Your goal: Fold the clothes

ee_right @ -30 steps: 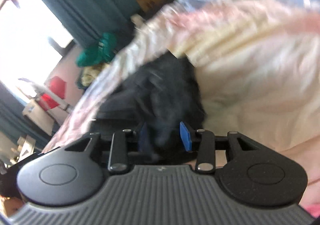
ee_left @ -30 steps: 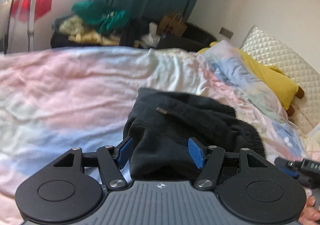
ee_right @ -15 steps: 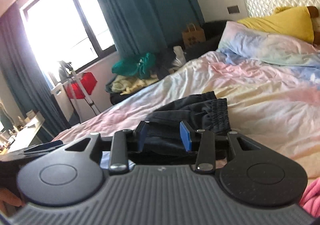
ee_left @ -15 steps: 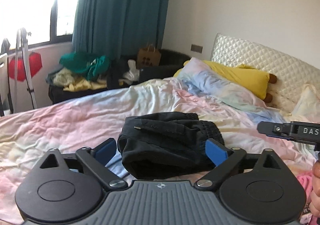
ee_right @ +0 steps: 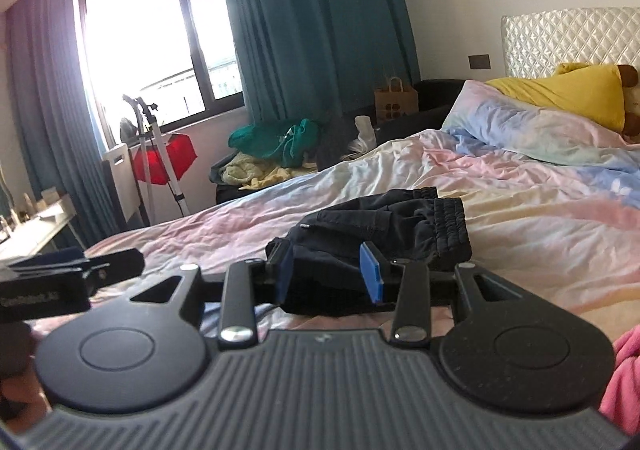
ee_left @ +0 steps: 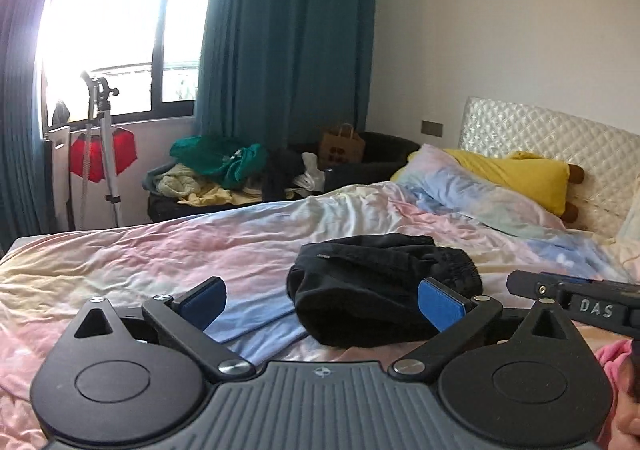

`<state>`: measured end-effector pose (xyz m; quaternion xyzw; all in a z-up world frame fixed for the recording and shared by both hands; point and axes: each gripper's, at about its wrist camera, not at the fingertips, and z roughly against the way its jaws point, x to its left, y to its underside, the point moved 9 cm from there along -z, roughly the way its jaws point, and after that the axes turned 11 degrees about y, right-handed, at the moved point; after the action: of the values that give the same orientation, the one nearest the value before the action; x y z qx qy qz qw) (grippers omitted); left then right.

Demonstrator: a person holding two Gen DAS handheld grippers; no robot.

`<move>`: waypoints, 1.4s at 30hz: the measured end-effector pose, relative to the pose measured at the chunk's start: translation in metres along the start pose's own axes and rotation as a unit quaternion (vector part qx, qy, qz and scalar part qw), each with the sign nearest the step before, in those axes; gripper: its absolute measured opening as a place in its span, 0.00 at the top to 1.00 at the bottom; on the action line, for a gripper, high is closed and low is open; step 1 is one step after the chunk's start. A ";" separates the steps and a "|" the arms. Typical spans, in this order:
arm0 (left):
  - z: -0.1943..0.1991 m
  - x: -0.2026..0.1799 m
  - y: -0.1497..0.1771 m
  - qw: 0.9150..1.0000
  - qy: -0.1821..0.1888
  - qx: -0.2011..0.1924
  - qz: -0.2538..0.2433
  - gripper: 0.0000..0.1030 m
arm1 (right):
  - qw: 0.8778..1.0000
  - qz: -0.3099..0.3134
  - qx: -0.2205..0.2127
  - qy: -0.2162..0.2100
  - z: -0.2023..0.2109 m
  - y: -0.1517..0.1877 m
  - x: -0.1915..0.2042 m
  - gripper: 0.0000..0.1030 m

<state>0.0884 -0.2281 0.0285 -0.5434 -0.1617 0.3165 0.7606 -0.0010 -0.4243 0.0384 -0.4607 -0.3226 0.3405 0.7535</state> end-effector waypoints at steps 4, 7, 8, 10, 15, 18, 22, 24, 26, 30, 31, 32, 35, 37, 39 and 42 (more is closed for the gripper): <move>0.009 0.011 0.010 1.000 -0.005 -0.006 0.009 0.00 | 1.000 -0.001 0.010 0.003 -0.008 0.017 0.012 0.60; 0.015 0.018 0.016 1.000 -0.005 -0.015 0.006 0.00 | 1.000 0.006 0.020 0.006 -0.012 0.030 0.022 0.60; 0.016 0.021 0.018 1.000 -0.003 -0.018 0.005 0.00 | 1.000 0.011 0.019 0.009 -0.012 0.034 0.025 0.60; 0.017 0.024 0.022 1.000 0.002 -0.017 0.009 0.00 | 1.000 0.019 0.013 0.014 -0.012 0.038 0.030 0.61; 0.013 0.025 0.031 1.000 -0.001 -0.009 0.001 0.00 | 0.999 0.018 0.006 0.030 -0.010 0.042 0.030 0.60; 0.013 0.023 0.035 1.000 -0.006 -0.008 -0.001 0.00 | 0.999 0.027 0.004 0.037 -0.010 0.043 0.032 0.54; 0.014 0.020 0.040 1.000 -0.010 -0.005 -0.004 0.00 | 0.999 0.032 0.006 0.038 -0.011 0.045 0.034 0.37; 0.013 0.021 0.042 1.000 -0.015 -0.001 -0.006 0.00 | 0.999 0.026 0.003 0.035 -0.010 0.045 0.033 0.30; 0.012 0.022 0.044 1.000 -0.015 0.001 -0.002 0.00 | 0.999 0.020 -0.005 0.036 -0.008 0.045 0.031 0.16; 0.011 0.023 0.047 1.000 -0.015 0.004 0.000 0.00 | 0.999 0.022 -0.008 0.046 -0.007 0.047 0.030 0.08; 0.011 0.022 0.047 1.000 -0.017 0.004 -0.002 0.00 | 0.999 0.023 -0.006 0.048 -0.007 0.048 0.030 0.08; 0.011 0.022 0.048 1.000 -0.016 0.004 -0.004 0.00 | 0.999 0.022 -0.007 0.049 -0.007 0.049 0.029 0.08; 0.011 0.019 0.048 1.000 -0.017 0.005 -0.008 0.00 | 0.999 0.016 -0.016 0.047 -0.004 0.049 0.028 0.08; 0.010 0.018 0.049 1.000 -0.020 0.005 -0.009 0.00 | 0.998 0.017 -0.016 0.051 -0.005 0.050 0.028 0.08; 0.008 0.018 0.050 1.000 -0.022 0.006 -0.011 0.00 | 0.998 0.021 -0.015 0.058 -0.006 0.051 0.028 0.08; 0.007 0.015 0.052 1.000 -0.020 0.008 -0.015 0.00 | 0.998 0.022 -0.011 0.061 -0.008 0.053 0.028 0.08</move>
<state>0.0799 -0.2023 -0.0189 -0.5282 -0.1822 0.3176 0.7662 0.0092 -0.3874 -0.0081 -0.4960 -0.2694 0.3246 0.7590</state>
